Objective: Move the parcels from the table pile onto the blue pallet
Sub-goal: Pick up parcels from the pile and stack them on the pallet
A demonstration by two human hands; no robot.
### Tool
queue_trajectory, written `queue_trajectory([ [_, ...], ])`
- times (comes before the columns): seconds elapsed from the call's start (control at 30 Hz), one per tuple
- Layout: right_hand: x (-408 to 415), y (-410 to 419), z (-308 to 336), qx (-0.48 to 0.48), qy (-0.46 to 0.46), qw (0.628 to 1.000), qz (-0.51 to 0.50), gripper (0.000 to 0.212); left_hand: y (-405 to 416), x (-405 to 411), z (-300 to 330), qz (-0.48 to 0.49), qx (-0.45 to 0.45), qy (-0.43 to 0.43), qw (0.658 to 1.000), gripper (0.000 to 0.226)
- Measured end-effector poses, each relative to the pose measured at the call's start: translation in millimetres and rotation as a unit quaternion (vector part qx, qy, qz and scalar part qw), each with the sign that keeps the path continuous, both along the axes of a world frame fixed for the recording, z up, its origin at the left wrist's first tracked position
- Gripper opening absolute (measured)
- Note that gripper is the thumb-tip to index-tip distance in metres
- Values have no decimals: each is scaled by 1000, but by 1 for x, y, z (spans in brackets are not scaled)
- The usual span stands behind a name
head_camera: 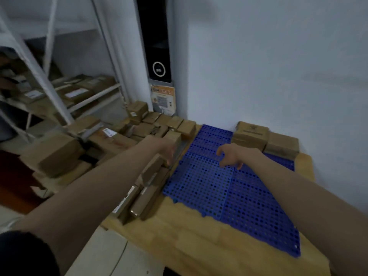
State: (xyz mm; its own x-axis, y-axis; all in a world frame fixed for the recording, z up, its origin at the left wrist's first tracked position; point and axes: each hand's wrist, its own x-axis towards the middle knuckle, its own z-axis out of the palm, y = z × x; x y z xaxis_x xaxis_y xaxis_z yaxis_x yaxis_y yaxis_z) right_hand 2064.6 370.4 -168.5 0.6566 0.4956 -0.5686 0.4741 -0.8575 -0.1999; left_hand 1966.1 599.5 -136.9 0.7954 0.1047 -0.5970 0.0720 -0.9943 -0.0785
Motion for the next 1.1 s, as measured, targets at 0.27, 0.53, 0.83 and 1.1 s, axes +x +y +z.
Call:
queue_trajectory([
  [0.27, -35, 63, 13, 10, 1, 1000, 29, 48, 64, -59, 3, 63, 15, -39, 997, 63],
  [0.53, -63, 143, 13, 18, 0, 999, 34, 45, 140, -91, 0, 82, 7, -39, 996, 60],
  [0.83, -89, 212, -37, 1, 36, 999, 6, 39, 201, -80, -37, 65, -38, -11, 997, 58],
  [1.1, -91, 246, -90, 76, 129, 977, -150, 59, 228, -47, -86, 56, -102, 17, 993, 23],
])
